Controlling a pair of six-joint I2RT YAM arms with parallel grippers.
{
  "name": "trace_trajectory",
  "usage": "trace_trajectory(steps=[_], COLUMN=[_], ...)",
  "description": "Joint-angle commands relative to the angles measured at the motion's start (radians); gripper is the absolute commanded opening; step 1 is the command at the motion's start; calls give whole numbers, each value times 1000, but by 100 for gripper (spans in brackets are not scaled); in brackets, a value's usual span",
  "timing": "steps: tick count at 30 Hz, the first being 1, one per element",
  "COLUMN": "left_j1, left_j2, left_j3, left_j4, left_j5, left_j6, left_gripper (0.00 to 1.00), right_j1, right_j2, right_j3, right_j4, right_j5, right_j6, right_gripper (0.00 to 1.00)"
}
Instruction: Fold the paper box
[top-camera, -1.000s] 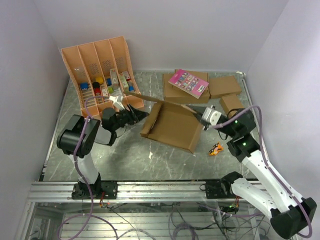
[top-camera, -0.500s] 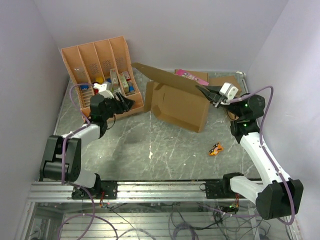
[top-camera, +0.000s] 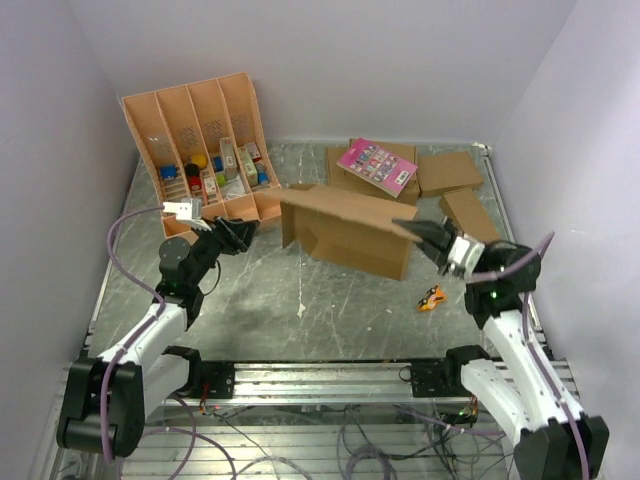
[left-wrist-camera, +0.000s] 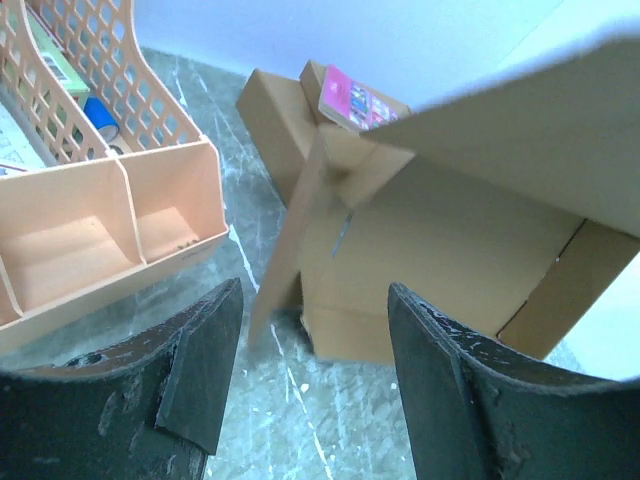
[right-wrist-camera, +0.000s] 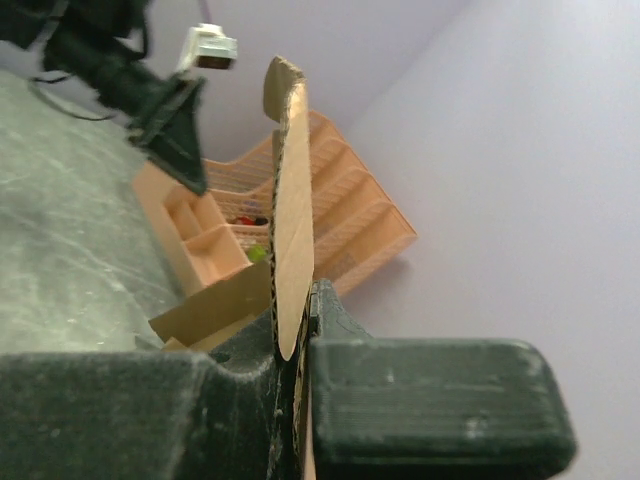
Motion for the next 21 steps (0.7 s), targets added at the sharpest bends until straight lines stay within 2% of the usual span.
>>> trace_trajectory(steps=[1, 7, 11, 15, 18, 21], left_j1=[-5, -12, -26, -76, -164, -258], left_j2=[-68, -140, -198, -207, -180, -127], left_j3=[-52, -99, -110, -107, -107, -142], left_j4=[27, -22, -57, -78, -79, 25], left_j5=[-41, -46, -47, -81, -182, -309], left_j6=[9, -22, -5, 53, 138, 254], left_gripper=[70, 69, 70, 73, 74, 77], right_j1=[29, 51, 52, 52, 53, 53], right_j2=[-184, -420, -468, -465, -433, -406], right_j3=[-140, -229, -207, -203, -192, -177], right_j4=[-38, -221, -353, -315, -292, -272], right_j5=[-85, -109, -38, -3, 28, 34], right_j6=[-88, -131, -59, 68, 138, 192], right_gripper=[0, 0, 0, 0, 0, 0])
